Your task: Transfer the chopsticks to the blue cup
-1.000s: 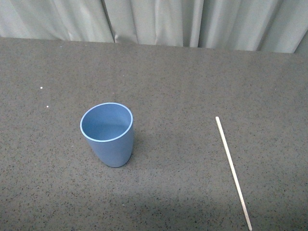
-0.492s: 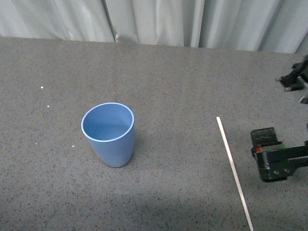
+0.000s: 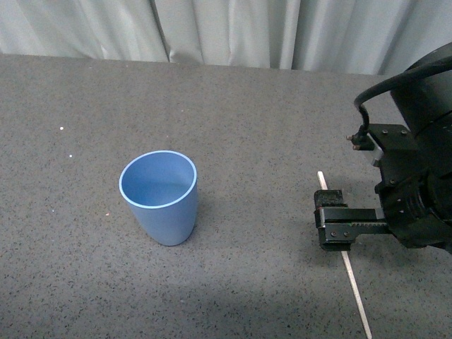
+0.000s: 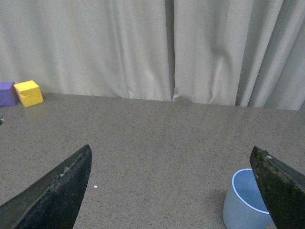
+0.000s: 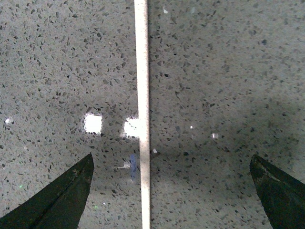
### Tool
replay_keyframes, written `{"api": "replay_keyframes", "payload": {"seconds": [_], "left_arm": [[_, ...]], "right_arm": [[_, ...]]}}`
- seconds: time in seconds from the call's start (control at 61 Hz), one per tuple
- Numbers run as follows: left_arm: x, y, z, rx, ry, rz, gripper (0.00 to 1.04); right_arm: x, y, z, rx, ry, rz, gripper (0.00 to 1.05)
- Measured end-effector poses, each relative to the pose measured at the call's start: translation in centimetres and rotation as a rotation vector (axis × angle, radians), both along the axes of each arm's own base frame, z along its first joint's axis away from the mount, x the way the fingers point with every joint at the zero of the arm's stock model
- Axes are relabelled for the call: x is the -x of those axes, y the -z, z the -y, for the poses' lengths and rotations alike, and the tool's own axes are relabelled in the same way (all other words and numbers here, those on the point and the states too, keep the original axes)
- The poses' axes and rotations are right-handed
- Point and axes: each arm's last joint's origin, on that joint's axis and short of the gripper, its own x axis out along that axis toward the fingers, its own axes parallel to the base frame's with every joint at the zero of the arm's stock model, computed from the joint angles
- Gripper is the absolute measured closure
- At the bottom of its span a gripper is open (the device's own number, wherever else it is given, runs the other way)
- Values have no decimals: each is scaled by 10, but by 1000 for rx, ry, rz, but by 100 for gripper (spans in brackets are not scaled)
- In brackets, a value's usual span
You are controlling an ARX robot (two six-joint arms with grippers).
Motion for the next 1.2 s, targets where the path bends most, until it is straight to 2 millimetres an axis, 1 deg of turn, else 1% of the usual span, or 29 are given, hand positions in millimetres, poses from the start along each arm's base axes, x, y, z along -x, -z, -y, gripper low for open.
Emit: {"api": "replay_keyframes", "payload": {"seconds": [0.197,0.344,0.393,0.443,0.492,0.574,0.59,0.721,0.738,0.77,0.82,0.869,0.951,1.033,1.082,1.148,1.18,1.197], "left_arm": [[0,0,0,0,0,0,7],[0,0,0,0,0,0,7],[0,0,0,0,0,0,7],[0,0,0,0,0,0,7],[0,0,0,0,0,0,7],[0,0,0,0,0,0,7],[0,0,0,0,0,0,7],[0,0,0,0,0,0,7],[0,0,0,0,0,0,7],[0,0,0,0,0,0,7],[0,0,0,0,0,0,7],[0,0,0,0,0,0,7],[0,0,0,0,0,0,7],[0,0,0,0,0,0,7],[0,0,0,0,0,0,7],[0,0,0,0,0,0,7],[0,0,0,0,0,0,7],[0,0,0,0,0,0,7]], "right_arm": [[-7,9,-9,13,-7,-44,10],[-8,16,-12,34,-12,-80,30],[-10,16,-14,36,-13,-81,39],[-10,16,-14,37,-13,-84,44],[-11,16,-15,38,-14,-87,53],[-12,16,-15,39,-17,-86,63],[-12,16,-15,40,-17,-87,67],[-12,16,-15,39,-15,-87,85],[-12,17,-14,39,-14,-87,88],[-12,17,-14,39,-13,-87,92],[-11,16,-13,35,-8,-81,100],[-11,15,-13,31,-6,-70,104],[-6,13,-10,14,8,-36,104],[-1,4,-8,-2,7,65,104],[2,-14,-10,-58,-11,201,104],[4,-46,-15,-171,-59,405,104],[4,-54,-17,-192,-74,456,104],[4,-61,-19,-211,-90,503,104]]}}
